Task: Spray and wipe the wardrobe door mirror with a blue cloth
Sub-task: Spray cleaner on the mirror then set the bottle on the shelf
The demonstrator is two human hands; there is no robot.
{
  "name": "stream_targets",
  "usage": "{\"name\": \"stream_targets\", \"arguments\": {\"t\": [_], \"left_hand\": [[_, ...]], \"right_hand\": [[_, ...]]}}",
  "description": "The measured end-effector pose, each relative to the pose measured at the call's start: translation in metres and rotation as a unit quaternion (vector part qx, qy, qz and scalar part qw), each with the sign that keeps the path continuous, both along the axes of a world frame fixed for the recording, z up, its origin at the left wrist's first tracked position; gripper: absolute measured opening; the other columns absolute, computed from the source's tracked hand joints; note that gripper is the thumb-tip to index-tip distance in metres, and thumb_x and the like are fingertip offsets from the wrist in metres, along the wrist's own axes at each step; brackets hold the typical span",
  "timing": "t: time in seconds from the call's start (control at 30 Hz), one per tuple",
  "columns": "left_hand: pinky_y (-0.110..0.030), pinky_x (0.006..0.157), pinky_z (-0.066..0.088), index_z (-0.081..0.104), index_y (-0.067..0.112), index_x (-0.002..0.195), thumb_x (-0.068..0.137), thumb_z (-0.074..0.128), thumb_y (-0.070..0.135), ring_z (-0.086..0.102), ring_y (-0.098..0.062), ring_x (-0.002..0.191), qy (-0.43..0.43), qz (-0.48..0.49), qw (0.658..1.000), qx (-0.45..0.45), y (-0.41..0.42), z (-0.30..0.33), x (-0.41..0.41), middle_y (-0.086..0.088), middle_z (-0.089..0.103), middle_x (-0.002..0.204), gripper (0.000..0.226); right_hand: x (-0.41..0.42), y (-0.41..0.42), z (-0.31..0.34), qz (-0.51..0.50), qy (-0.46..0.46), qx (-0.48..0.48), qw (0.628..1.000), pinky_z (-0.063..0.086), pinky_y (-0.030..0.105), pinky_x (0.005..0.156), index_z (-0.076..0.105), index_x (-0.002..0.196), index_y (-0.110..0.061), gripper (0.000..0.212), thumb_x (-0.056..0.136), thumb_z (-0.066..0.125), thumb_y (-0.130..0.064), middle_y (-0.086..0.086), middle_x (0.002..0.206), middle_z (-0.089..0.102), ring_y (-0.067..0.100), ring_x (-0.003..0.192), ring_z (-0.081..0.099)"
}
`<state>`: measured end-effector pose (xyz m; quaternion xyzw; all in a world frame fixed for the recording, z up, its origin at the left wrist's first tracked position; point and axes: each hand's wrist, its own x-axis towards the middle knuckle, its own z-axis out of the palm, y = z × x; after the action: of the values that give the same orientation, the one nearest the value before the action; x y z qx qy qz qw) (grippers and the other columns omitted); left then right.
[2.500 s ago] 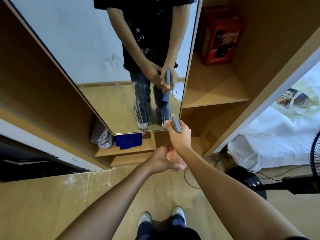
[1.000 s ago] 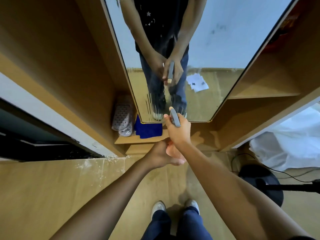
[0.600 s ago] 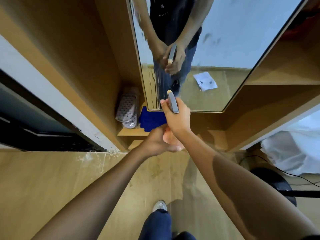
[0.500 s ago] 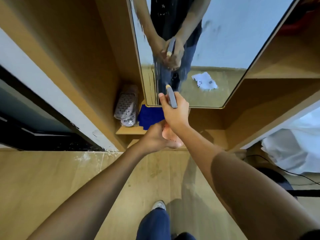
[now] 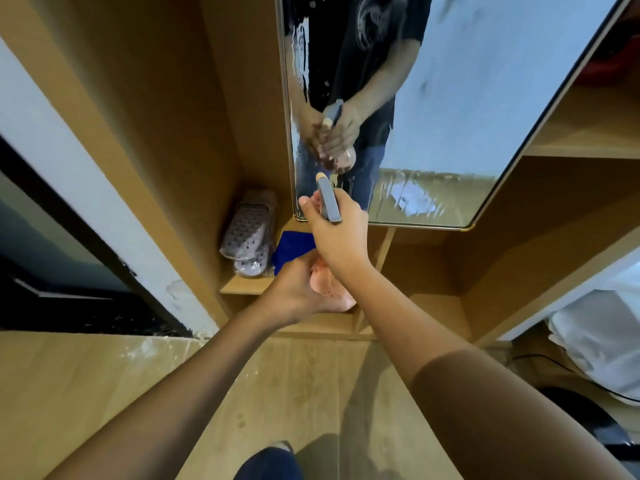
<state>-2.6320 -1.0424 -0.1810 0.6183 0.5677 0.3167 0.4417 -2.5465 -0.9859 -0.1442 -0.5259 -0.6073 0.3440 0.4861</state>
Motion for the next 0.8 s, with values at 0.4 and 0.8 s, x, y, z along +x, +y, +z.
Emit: {"name": "stream_targets", "arguments": {"t": [0.4,0.8], "left_hand": [[-0.016,0.071,0.052,0.058,0.023,0.106,0.062,0.087,0.017,0.064,0.001,0.091,0.042,-0.008,0.995,0.095,0.007,-0.040,0.013,0.011,0.069,0.096,0.052],[-0.007,0.080,0.048,0.051,0.030,0.103,0.079,0.076,0.012,0.059,0.016,0.089,0.054,-0.055,0.988,0.133,-0.003,-0.069,0.023,0.010,0.064,0.101,0.039]], "right_hand": [[0.009,0.012,-0.044,-0.019,-0.002,0.084,0.996,0.039,0.020,0.053,0.053,0.066,-0.016,0.034,0.095,0.060,-0.033,-0.003,0.057,0.051,0.010,0.053,0.046],[0.022,0.008,-0.076,0.055,0.022,0.095,0.994,0.039,0.019,0.054,0.057,0.077,-0.008,0.028,0.096,0.059,-0.027,-0.002,0.063,0.052,0.008,0.056,0.045]]}}
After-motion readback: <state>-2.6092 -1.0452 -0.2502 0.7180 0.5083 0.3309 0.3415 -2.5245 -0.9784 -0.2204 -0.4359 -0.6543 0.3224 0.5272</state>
